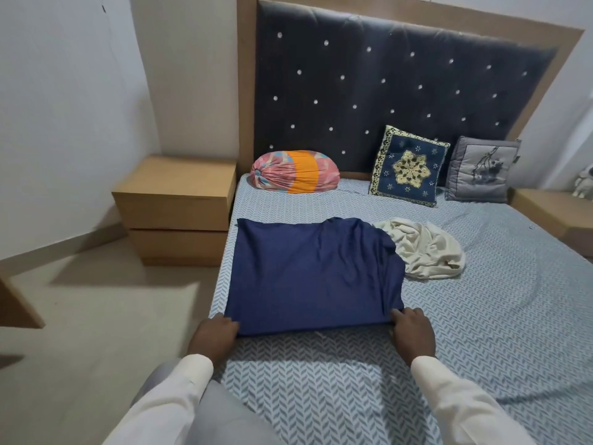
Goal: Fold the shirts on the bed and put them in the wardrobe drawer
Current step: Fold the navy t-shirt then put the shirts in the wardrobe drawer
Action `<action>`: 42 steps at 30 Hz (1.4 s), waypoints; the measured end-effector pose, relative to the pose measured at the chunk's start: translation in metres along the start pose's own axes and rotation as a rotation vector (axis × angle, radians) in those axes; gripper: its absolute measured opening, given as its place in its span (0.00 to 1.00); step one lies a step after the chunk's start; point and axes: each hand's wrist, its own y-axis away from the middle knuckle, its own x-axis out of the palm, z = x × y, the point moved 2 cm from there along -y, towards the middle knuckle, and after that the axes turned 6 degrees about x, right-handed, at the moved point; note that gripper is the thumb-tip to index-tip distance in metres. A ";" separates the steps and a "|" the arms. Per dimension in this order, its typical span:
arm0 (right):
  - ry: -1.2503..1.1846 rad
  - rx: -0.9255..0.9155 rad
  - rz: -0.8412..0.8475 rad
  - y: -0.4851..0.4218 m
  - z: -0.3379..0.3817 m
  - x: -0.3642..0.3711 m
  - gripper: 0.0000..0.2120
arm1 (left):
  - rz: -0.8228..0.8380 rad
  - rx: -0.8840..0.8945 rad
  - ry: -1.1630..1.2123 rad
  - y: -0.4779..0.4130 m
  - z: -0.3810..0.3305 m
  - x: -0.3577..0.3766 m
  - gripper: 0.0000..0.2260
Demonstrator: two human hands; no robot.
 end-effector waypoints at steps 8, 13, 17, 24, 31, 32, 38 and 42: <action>0.123 0.124 0.167 0.055 0.000 0.006 0.14 | 0.342 0.017 -0.162 0.032 -0.024 -0.022 0.14; 0.143 0.156 0.226 0.090 -0.016 0.011 0.14 | 0.436 0.010 -0.198 0.045 -0.033 -0.022 0.18; 0.162 0.153 0.259 0.110 -0.024 0.013 0.15 | 0.473 0.019 -0.199 0.055 -0.040 -0.024 0.19; 0.073 0.194 0.486 0.126 -0.021 0.012 0.16 | 0.734 0.004 -0.137 0.062 -0.055 -0.024 0.23; -0.548 0.531 0.563 0.111 -0.068 0.021 0.27 | 0.457 -0.023 0.175 0.016 -0.084 -0.033 0.25; -0.539 0.588 0.469 0.108 -0.077 0.021 0.24 | 0.401 -0.002 0.252 0.008 -0.096 -0.030 0.27; -0.430 0.602 0.426 0.109 -0.072 0.054 0.22 | 0.485 0.076 0.314 0.000 -0.145 0.012 0.40; -0.613 0.668 0.362 0.111 -0.070 0.050 0.06 | 0.521 0.033 0.259 -0.005 -0.145 0.016 0.44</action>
